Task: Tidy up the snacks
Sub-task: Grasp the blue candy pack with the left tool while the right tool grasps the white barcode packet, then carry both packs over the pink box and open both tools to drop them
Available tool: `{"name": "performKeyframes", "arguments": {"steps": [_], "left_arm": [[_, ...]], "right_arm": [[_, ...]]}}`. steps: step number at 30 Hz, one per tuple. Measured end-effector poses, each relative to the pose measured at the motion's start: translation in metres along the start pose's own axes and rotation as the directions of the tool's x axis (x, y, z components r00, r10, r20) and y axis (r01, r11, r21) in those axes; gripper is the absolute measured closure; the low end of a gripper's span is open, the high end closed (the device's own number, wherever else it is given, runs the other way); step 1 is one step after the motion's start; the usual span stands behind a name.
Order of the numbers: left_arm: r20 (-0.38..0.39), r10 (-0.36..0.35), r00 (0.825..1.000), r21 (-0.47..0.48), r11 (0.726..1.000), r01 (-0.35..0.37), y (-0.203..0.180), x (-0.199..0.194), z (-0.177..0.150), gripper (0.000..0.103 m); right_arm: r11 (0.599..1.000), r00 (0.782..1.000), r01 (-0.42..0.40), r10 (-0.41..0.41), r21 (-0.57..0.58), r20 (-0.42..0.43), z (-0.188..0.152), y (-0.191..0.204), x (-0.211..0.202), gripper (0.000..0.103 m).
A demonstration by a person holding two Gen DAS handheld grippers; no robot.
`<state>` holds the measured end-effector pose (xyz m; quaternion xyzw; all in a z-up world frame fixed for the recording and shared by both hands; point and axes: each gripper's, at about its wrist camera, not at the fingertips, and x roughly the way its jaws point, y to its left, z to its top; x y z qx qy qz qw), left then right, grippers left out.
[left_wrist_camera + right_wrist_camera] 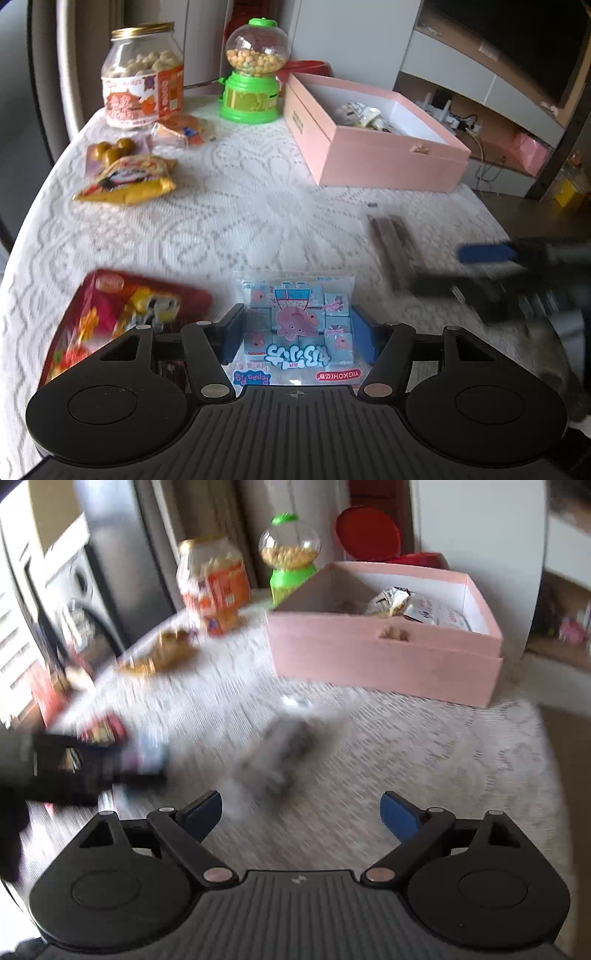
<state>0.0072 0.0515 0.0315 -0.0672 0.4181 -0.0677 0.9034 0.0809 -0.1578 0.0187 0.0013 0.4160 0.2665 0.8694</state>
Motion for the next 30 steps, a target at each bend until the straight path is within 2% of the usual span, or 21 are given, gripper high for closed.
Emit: {"name": "performKeyframes", "arguments": {"steps": [3, 4, 6, 7, 9, 10, 14, 18, 21, 23, 27, 30], "left_arm": [[0.006, 0.02, 1.0, 0.006, 1.0, -0.02, -0.003, -0.005, -0.008, 0.037], [0.005, 0.027, 1.0, 0.007, 1.0, -0.027, -0.005, -0.007, -0.01, 0.037], [0.006, 0.027, 1.0, 0.008, 1.0, -0.027, -0.008, -0.012, -0.012, 0.037], [0.011, 0.021, 1.0, 0.011, 1.0, -0.022, -0.011, -0.015, -0.014, 0.037], [0.017, 0.018, 1.0, 0.022, 1.0, -0.018, -0.017, -0.02, -0.018, 0.037], [0.02, 0.018, 1.0, 0.028, 0.999, -0.019, -0.021, -0.023, -0.02, 0.037], [0.034, 0.014, 0.999, 0.051, 0.999, -0.016, -0.036, -0.031, -0.022, 0.037], [0.092, 0.001, 0.996, 0.094, 0.996, -0.009, -0.053, -0.041, 0.0, 0.037], [0.166, -0.033, 0.986, 0.097, 0.995, 0.017, -0.061, -0.04, 0.04, 0.037], [0.193, -0.044, 0.98, 0.058, 0.998, 0.033, -0.063, -0.027, 0.076, 0.037], [0.229, -0.046, 0.972, 0.022, 0.999, 0.042, -0.069, 0.014, 0.147, 0.037], [0.231, -0.042, 0.972, -0.005, 0.999, 0.044, -0.071, 0.05, 0.179, 0.036]], "right_arm": [[1.0, 1.0, 0.022, -0.022, -0.007, 0.002, 0.013, 0.014, 0.018, 0.016], [0.997, 0.998, 0.066, -0.066, -0.04, -0.006, 0.016, 0.022, 0.027, 0.018], [0.981, 0.988, 0.151, -0.152, -0.124, 0.004, 0.017, 0.036, 0.038, 0.028], [0.973, 0.986, 0.167, -0.165, -0.161, 0.025, 0.015, 0.041, 0.039, 0.03], [0.973, 0.992, 0.129, -0.128, -0.191, 0.019, 0.012, 0.045, 0.031, 0.06], [0.976, 0.993, 0.114, -0.115, -0.186, 0.004, 0.011, 0.044, 0.024, 0.066], [0.978, 0.992, 0.119, -0.111, -0.173, 0.053, 0.002, 0.028, -0.014, 0.066], [0.988, 0.991, 0.114, -0.105, -0.102, 0.087, -0.004, -0.005, -0.053, 0.066], [0.99, 0.988, 0.12, -0.112, -0.07, 0.105, -0.006, -0.022, -0.067, 0.066], [0.992, 0.987, 0.115, -0.108, -0.055, 0.117, -0.006, -0.029, -0.07, 0.066], [0.995, 0.987, 0.094, -0.09, -0.021, 0.132, -0.008, -0.042, -0.069, 0.066], [0.996, 0.99, 0.084, -0.084, 0.001, 0.115, -0.01, -0.048, -0.062, 0.066]]}}
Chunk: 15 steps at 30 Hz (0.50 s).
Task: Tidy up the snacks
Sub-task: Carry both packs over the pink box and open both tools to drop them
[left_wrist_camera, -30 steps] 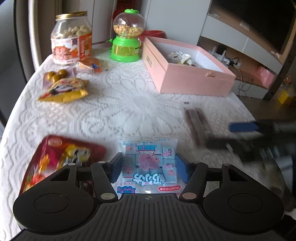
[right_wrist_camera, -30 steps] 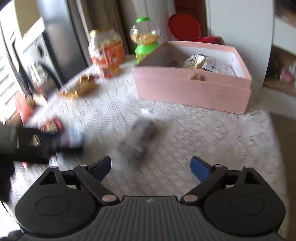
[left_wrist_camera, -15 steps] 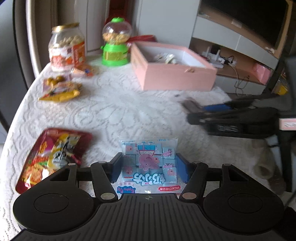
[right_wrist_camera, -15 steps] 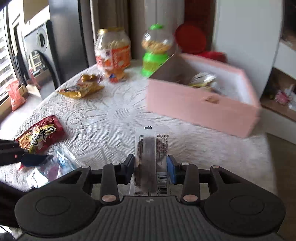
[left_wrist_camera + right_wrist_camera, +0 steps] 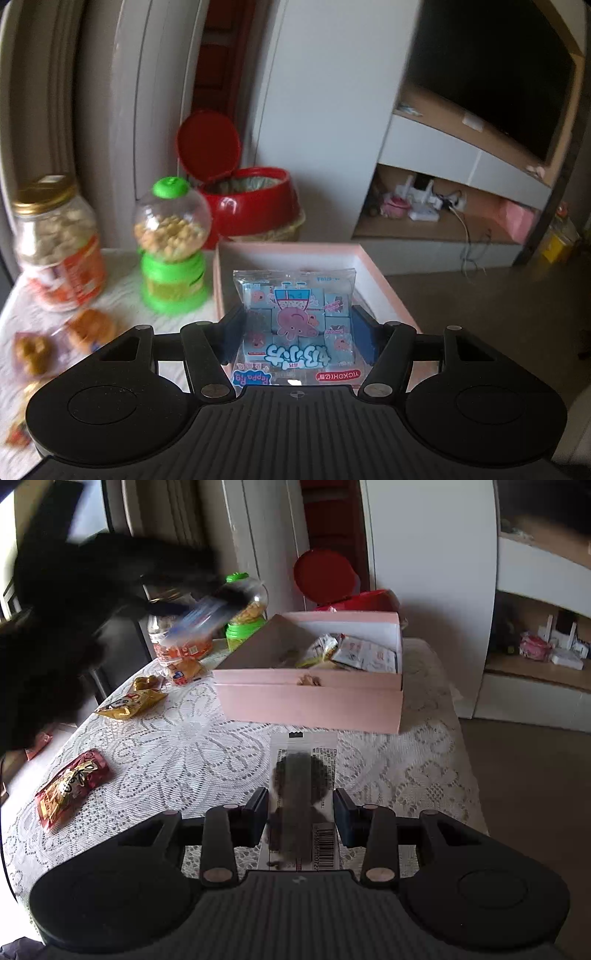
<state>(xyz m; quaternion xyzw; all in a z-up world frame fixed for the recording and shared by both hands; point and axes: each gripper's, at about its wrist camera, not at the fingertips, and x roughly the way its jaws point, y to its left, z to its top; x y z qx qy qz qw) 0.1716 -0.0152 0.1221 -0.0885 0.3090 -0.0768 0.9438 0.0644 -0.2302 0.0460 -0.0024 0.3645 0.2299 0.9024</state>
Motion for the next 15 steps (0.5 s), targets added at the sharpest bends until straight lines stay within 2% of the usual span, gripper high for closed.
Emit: {"name": "performKeyframes", "arguments": {"steps": [3, 6, 10, 15], "left_arm": [[-0.039, -0.039, 0.998, -0.056, 0.998, 0.037, 0.009, 0.038, 0.009, 0.039], [0.003, -0.064, 0.998, -0.104, 0.993, 0.064, 0.025, 0.043, 0.009, 0.04], [0.07, -0.083, 0.994, -0.156, 0.983, 0.093, 0.055, 0.011, -0.001, 0.04], [0.061, -0.047, 0.997, -0.172, 0.983, 0.057, 0.09, -0.03, -0.037, 0.04]], "right_arm": [[1.0, 1.0, -0.008, 0.008, -0.002, -0.019, 0.0, -0.004, 0.009, 0.066], [1.0, 1.0, 0.0, 0.0, 0.002, -0.025, 0.008, -0.007, 0.018, 0.066], [1.0, 1.0, 0.009, -0.009, 0.009, 0.022, 0.033, -0.01, 0.016, 0.066], [0.998, 0.993, 0.041, -0.036, -0.038, 0.115, 0.086, -0.009, 0.017, 0.066]]}}
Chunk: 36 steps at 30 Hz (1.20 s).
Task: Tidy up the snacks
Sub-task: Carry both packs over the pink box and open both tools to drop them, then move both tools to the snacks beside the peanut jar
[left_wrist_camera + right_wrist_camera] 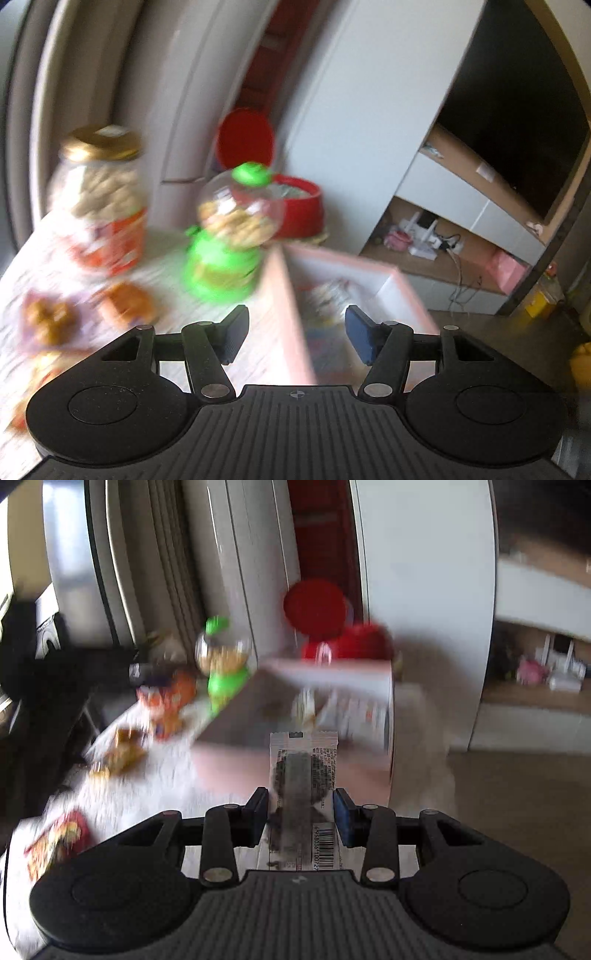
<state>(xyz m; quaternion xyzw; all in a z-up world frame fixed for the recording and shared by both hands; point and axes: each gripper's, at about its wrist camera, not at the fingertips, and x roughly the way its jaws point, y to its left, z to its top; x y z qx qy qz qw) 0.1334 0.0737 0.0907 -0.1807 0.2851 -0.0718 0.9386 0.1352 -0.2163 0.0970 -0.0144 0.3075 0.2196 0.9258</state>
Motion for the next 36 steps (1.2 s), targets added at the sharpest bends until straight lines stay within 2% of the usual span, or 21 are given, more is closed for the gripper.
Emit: {"name": "performKeyframes", "arguments": {"steps": [3, 6, 9, 11, 13, 15, 19, 23, 25, 27, 30, 33, 36], "left_arm": [[-0.026, 0.021, 0.999, -0.029, 0.999, -0.021, 0.026, -0.019, -0.019, 0.04], [-0.029, 0.051, 0.998, -0.041, 0.998, -0.052, 0.049, -0.038, -0.032, 0.04], [-0.005, 0.105, 0.994, -0.065, 0.992, -0.105, 0.076, -0.064, -0.04, 0.04], [0.022, 0.172, 0.985, -0.086, 0.982, -0.169, 0.097, -0.083, -0.043, 0.04], [0.043, 0.242, 0.969, -0.123, 0.964, -0.235, 0.118, -0.097, -0.045, 0.04], [0.061, 0.276, 0.959, -0.184, 0.948, -0.261, 0.139, -0.106, -0.048, 0.04], [0.066, 0.272, 0.96, -0.267, 0.932, -0.246, 0.17, -0.113, -0.054, 0.04], [0.035, 0.226, 0.973, -0.274, 0.939, -0.208, 0.179, -0.115, -0.063, 0.04], [0.022, 0.208, 0.978, -0.269, 0.943, -0.195, 0.18, -0.117, -0.068, 0.04], [0.012, 0.196, 0.981, -0.26, 0.948, -0.186, 0.184, -0.121, -0.072, 0.04], [0.005, 0.194, 0.981, -0.261, 0.947, -0.186, 0.188, -0.122, -0.076, 0.04], [0.022, 0.199, 0.98, -0.283, 0.941, -0.185, 0.191, -0.124, -0.078, 0.04], [0.061, 0.209, 0.976, -0.291, 0.939, -0.182, 0.189, -0.127, -0.079, 0.04]], "right_arm": [[0.999, 0.999, 0.032, -0.032, -0.022, 0.003, 0.035, 0.0, 0.028, 0.066], [0.997, 0.996, 0.073, -0.074, -0.023, -0.042, 0.063, -0.001, 0.071, 0.064], [0.996, 0.989, 0.087, -0.087, -0.013, -0.119, 0.074, -0.001, 0.111, 0.057], [0.994, 0.984, 0.106, -0.107, -0.017, -0.145, 0.073, 0.008, 0.123, 0.056], [0.998, 0.987, 0.068, -0.07, -0.019, -0.147, 0.072, 0.025, 0.124, 0.051], [0.999, 0.989, 0.018, -0.021, -0.027, -0.144, 0.073, 0.048, 0.123, 0.042], [0.99, 0.977, -0.121, 0.106, -0.07, -0.184, 0.081, 0.108, 0.142, 0.037], [0.958, 0.93, -0.27, 0.234, -0.096, -0.283, 0.088, 0.171, 0.19, 0.034], [0.951, 0.921, -0.282, 0.23, -0.129, -0.314, 0.088, 0.194, 0.215, 0.034], [0.953, 0.929, -0.246, 0.18, -0.176, -0.324, 0.087, 0.216, 0.24, 0.034], [0.933, 0.923, -0.279, 0.195, -0.229, -0.332, 0.086, 0.244, 0.253, 0.034], [0.931, 0.907, -0.304, 0.219, -0.2, -0.359, 0.086, 0.27, 0.261, 0.034], [0.944, 0.889, -0.289, 0.202, -0.162, -0.411, 0.079, 0.291, 0.271, 0.034]]}}
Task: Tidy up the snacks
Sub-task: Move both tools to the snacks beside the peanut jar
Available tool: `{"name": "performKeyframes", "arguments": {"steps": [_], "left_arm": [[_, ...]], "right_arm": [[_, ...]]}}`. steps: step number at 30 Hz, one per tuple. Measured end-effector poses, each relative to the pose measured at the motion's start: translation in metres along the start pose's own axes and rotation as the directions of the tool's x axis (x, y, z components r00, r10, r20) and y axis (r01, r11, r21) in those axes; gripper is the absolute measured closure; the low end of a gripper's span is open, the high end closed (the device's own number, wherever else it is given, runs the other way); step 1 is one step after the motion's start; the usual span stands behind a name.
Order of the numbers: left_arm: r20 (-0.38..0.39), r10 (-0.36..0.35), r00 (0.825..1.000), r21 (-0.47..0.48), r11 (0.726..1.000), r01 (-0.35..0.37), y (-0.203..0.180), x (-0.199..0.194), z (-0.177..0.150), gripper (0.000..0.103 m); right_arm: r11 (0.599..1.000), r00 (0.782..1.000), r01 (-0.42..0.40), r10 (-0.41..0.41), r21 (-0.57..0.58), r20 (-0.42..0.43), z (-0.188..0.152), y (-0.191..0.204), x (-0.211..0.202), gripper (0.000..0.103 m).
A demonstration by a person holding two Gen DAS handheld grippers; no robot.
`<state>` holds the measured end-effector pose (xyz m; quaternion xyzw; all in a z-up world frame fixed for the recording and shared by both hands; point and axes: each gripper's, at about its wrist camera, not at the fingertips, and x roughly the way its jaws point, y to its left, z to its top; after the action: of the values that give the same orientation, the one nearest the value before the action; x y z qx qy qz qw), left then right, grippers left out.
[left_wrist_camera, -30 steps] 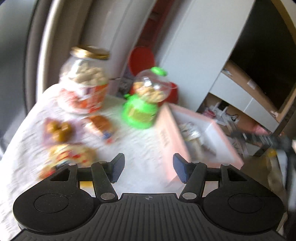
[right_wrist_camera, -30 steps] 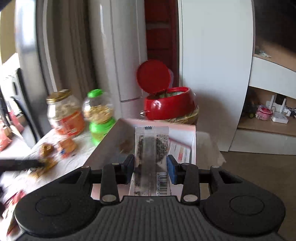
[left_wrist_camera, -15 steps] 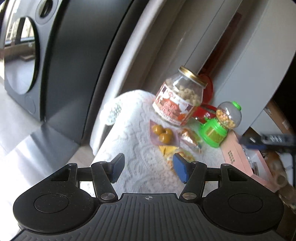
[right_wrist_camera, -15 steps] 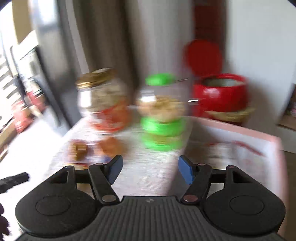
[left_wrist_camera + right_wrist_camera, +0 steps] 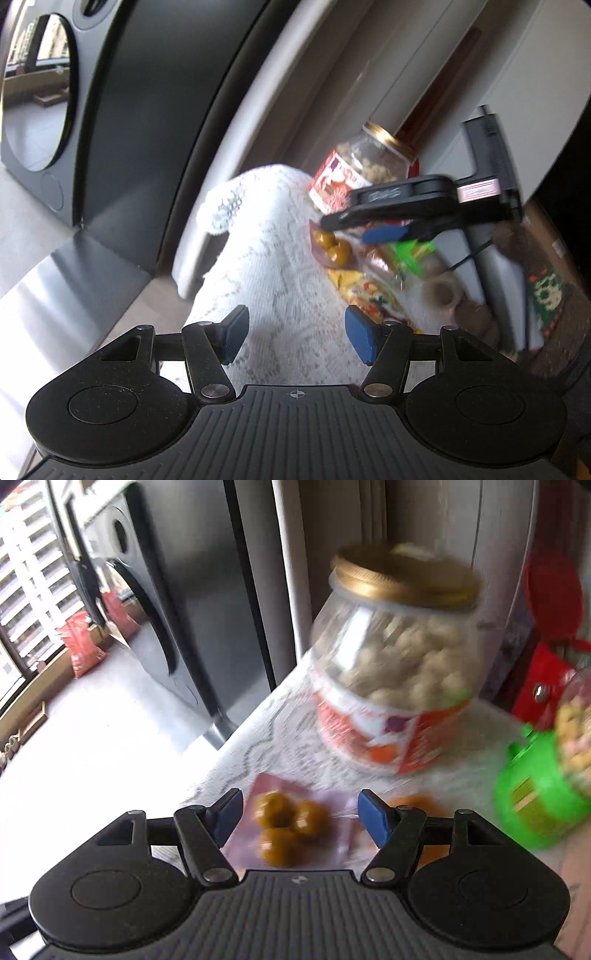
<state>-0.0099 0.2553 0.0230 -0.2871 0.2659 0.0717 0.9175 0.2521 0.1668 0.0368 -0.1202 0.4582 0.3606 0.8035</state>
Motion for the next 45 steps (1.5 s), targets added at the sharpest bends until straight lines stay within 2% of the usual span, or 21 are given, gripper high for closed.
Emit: {"name": "performKeyframes", "arguments": {"steps": [1, 3, 6, 10, 11, 12, 13, 15, 19, 21, 27, 29, 31, 32, 34, 35, 36, 37, 40, 42, 45], "left_arm": [[0.004, -0.006, 1.0, -0.001, 1.0, 0.006, -0.001, 0.0, 0.0, 0.04], [-0.003, -0.007, 1.0, 0.004, 1.0, 0.007, -0.003, 0.001, 0.0, 0.04], [-0.022, 0.011, 1.0, 0.019, 1.0, -0.01, -0.006, 0.004, -0.001, 0.04], [-0.05, 0.018, 0.999, 0.024, 1.0, -0.017, -0.008, 0.007, -0.005, 0.04], [-0.055, 0.021, 0.998, 0.025, 0.999, -0.019, -0.008, 0.008, -0.006, 0.04], [-0.058, 0.023, 0.998, 0.026, 0.999, -0.022, -0.008, 0.008, -0.006, 0.04], [-0.06, 0.026, 0.998, 0.025, 0.999, -0.024, -0.01, 0.009, -0.006, 0.04], [-0.065, 0.023, 0.998, 0.023, 1.0, -0.021, -0.013, 0.01, -0.006, 0.04], [-0.078, 0.005, 0.997, 0.052, 0.999, -0.001, -0.028, 0.012, -0.006, 0.04], [-0.083, 0.008, 0.997, 0.081, 0.997, -0.001, -0.037, 0.014, -0.004, 0.04], [-0.054, 0.014, 0.998, 0.201, 0.98, -0.003, -0.067, 0.027, 0.014, 0.04], [-0.05, 0.018, 0.999, 0.274, 0.962, -0.003, -0.079, 0.039, 0.021, 0.04], [-0.088, 0.037, 0.995, 0.366, 0.931, -0.002, -0.089, 0.057, 0.024, 0.04], [-0.118, 0.058, 0.991, 0.403, 0.915, -0.005, -0.093, 0.066, 0.022, 0.04], [-0.159, 0.115, 0.981, 0.469, 0.883, -0.027, -0.099, 0.08, 0.018, 0.039], [-0.169, 0.131, 0.977, 0.494, 0.869, -0.031, -0.101, 0.083, 0.015, 0.038], [-0.169, 0.131, 0.977, 0.515, 0.857, -0.026, -0.104, 0.084, 0.011, 0.035], [-0.17, 0.138, 0.976, 0.526, 0.85, -0.028, -0.105, 0.083, 0.009, 0.035], [-0.164, 0.177, 0.97, 0.51, 0.857, -0.07, -0.101, 0.079, 0.009, 0.035], [-0.147, 0.209, 0.967, 0.495, 0.862, -0.111, -0.096, 0.08, 0.012, 0.035], [-0.129, 0.239, 0.962, 0.459, 0.875, -0.156, -0.085, 0.075, 0.017, 0.035]], "right_arm": [[1.0, 1.0, -0.003, 0.003, 0.002, -0.027, -0.001, 0.005, 0.006, 0.034], [0.998, 0.996, 0.059, -0.06, -0.015, -0.064, -0.002, 0.013, 0.017, 0.034], [0.994, 0.993, 0.112, -0.111, 0.004, -0.041, -0.003, 0.013, 0.021, 0.033], [0.999, 0.998, 0.048, -0.048, -0.014, -0.048, -0.01, 0.003, 0.0, 0.04], [0.999, 0.999, 0.034, -0.035, -0.024, -0.037, -0.013, 0.002, -0.01, 0.046], [0.999, 0.999, 0.023, -0.024, -0.042, -0.023, -0.015, 0.002, -0.021, 0.058], [0.998, 1.0, 0.021, -0.022, -0.059, -0.008, -0.018, 0.002, -0.033, 0.058], [0.998, 1.0, 0.016, -0.015, -0.068, 0.012, -0.023, -0.001, -0.052, 0.07], [0.996, 1.0, -0.001, 0.003, -0.084, 0.024, -0.048, -0.013, -0.088, 0.084], [0.995, 0.999, -0.006, 0.009, -0.099, 0.035, -0.068, -0.014, -0.104, 0.097], [0.994, 1.0, -0.015, 0.017, -0.111, 0.02, -0.126, -0.03, -0.13, 0.098], [0.993, 1.0, 0.006, -0.005, -0.121, 0.014, -0.141, -0.034, -0.128, 0.097], [0.994, 1.0, 0.018, -0.017, -0.11, 0.013, -0.153, -0.038, -0.127, 0.096], [0.995, 1.0, 0.019, -0.018, -0.1, 0.008, -0.158, -0.04, -0.127, 0.091], [0.997, 1.0, 0.014, -0.014, -0.074, 0.009, -0.167, -0.046, -0.129, 0.073], [0.998, 1.0, 0.011, -0.01, -0.059, 0.019, -0.17, -0.048, -0.13, 0.061], [0.999, 0.999, 0.009, -0.008, -0.044, 0.033, -0.173, -0.049, -0.131, 0.055], [1.0, 0.999, 0.003, -0.002, -0.026, 0.049, -0.175, -0.051, -0.132, 0.054], [0.999, 0.996, -0.027, 0.024, 0.03, 0.089, -0.171, -0.054, -0.132, 0.053], [0.996, 0.993, -0.052, 0.044, 0.066, 0.11, -0.166, -0.055, -0.128, 0.047], [0.992, 0.991, -0.056, 0.042, 0.11, 0.128, -0.154, -0.052, -0.114, 0.045]]}}
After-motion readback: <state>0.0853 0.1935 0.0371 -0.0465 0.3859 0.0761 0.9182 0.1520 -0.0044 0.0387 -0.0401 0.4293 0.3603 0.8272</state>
